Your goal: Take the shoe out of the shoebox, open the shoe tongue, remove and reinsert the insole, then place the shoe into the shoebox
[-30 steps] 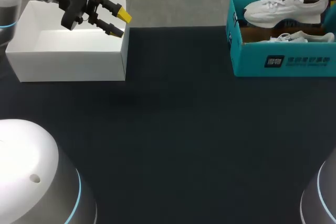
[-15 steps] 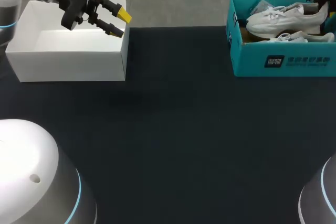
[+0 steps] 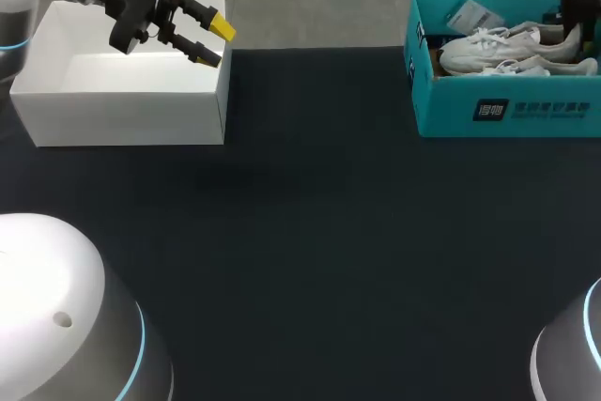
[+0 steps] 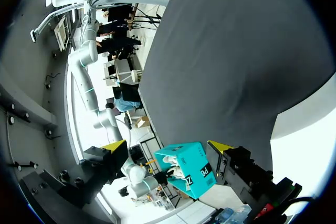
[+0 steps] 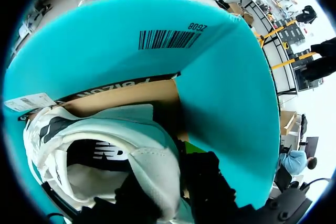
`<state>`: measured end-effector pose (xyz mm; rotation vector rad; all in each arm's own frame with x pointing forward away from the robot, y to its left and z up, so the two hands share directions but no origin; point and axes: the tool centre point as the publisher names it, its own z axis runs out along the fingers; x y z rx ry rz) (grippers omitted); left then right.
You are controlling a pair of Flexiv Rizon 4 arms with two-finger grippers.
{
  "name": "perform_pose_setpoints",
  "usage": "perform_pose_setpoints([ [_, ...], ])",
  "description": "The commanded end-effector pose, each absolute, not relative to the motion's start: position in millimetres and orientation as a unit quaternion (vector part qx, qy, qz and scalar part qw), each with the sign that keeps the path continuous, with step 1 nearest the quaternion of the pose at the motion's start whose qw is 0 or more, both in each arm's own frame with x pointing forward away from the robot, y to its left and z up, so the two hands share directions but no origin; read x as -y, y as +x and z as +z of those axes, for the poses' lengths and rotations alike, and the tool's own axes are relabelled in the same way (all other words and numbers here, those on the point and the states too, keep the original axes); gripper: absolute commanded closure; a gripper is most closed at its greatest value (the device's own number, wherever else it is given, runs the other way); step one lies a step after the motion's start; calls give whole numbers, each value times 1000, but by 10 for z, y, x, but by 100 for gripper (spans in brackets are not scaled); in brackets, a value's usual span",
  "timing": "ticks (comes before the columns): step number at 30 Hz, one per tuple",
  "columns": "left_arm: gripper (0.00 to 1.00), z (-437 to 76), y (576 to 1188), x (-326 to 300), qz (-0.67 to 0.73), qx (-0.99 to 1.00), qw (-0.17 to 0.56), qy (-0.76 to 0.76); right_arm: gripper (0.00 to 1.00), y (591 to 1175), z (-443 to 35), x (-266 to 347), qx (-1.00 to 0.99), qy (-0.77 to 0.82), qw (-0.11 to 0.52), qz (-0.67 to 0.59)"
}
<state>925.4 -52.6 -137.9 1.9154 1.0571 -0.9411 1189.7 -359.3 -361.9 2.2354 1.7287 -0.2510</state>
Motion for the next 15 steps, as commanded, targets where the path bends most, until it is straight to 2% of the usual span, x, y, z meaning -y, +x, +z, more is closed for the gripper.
perform_pose_setpoints([
  [1, 0, -1378, 9250, 523, -366, -412, 370, 748, 53, 11974, -3608, 3583, -600, 783, 137, -93],
  [2, 0, -1378, 9250, 523, -366, -412, 370, 748, 0, 11962, -3579, 3581, -597, 785, 139, -93],
  [15, 0, -1378, 9250, 523, -366, -412, 370, 748, 0, 11672, -2741, 3299, -609, 774, 171, -30],
])
